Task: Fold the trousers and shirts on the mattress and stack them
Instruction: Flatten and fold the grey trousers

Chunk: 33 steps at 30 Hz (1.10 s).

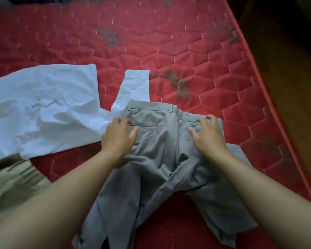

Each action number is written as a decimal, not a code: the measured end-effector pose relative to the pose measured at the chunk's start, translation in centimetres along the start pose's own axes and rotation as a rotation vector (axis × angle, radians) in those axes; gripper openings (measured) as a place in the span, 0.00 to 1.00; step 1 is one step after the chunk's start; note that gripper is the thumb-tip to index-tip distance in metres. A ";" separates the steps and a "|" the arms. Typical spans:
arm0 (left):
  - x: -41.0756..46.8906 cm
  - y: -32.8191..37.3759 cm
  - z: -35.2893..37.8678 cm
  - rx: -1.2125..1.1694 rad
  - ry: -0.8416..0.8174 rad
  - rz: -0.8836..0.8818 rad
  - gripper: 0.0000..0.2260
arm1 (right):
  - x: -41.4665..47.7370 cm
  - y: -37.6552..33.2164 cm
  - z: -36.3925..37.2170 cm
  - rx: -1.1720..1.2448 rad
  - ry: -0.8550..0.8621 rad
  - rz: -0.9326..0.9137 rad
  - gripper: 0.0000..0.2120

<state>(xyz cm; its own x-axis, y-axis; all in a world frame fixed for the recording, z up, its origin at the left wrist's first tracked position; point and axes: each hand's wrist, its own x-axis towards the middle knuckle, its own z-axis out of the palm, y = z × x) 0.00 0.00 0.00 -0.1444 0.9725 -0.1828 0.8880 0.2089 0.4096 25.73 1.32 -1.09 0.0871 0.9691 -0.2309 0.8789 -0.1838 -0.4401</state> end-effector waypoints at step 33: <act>4.6 9.8 -9.4 -0.078 0.405 0.214 0.19 | 0.8 1.6 -17.8 0.266 0.424 -0.079 0.21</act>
<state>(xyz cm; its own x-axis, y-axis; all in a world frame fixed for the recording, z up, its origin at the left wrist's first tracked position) 3.91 7.46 11.60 -0.1345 0.9533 0.2705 0.8834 -0.0083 0.4686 35.53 4.77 13.51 0.2564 0.9532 0.1605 0.7452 -0.0892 -0.6608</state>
